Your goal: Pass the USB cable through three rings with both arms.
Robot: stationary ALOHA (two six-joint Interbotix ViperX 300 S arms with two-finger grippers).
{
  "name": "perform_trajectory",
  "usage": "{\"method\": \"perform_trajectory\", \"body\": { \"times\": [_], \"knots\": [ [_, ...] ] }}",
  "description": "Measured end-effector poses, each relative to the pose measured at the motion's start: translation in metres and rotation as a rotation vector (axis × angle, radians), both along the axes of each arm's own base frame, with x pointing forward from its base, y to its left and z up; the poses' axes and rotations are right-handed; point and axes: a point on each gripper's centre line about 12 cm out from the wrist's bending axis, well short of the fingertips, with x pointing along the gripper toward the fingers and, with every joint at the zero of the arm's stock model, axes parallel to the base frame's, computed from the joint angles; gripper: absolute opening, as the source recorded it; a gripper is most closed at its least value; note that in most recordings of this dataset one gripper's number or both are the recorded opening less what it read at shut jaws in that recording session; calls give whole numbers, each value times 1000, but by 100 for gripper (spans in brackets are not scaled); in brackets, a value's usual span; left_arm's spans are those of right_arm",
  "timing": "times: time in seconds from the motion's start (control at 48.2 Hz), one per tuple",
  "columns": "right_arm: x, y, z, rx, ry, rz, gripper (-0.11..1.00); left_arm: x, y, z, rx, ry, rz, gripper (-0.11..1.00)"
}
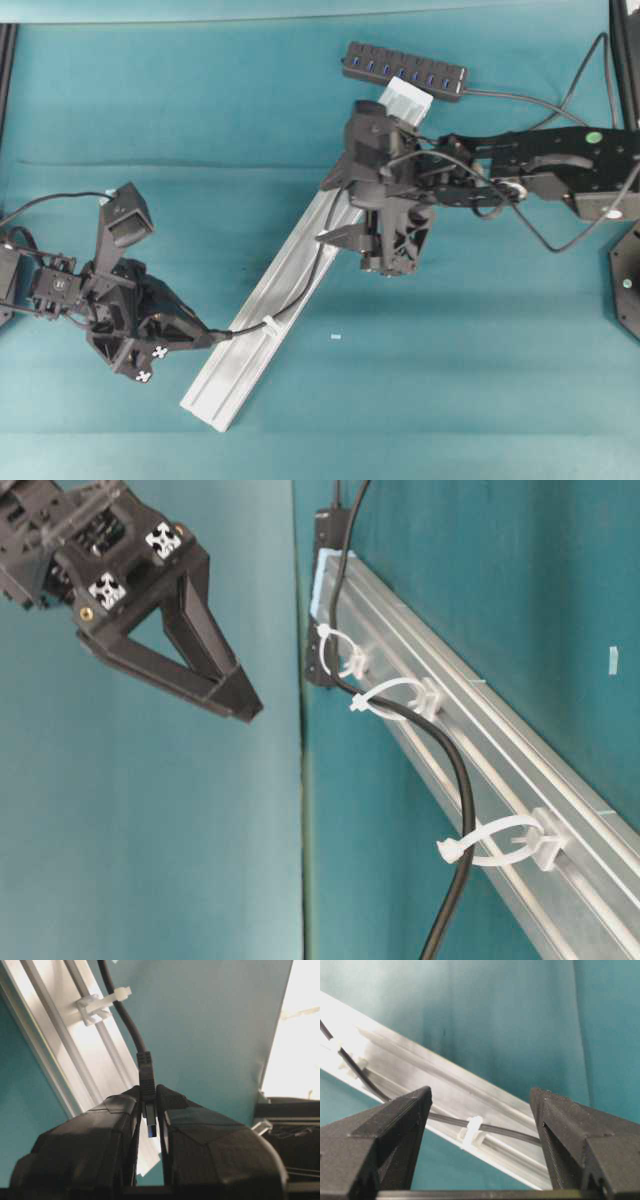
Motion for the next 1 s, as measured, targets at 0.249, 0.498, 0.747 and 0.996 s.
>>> {"method": "perform_trajectory", "body": {
  "times": [0.249,0.498,0.747,0.996],
  "knots": [
    [-2,0,3,-4,-22,-5,82,0,0,1,1,-2,-1,11],
    [-3,0,2,-4,-20,-5,82,0,0,1,-2,-3,-1,11],
    [-4,-1,1,-2,-16,-8,81,0,0,2,0,-5,-1,11],
    [-4,0,1,-2,-16,-6,81,0,0,3,-3,-7,1,11]
  ]
}}
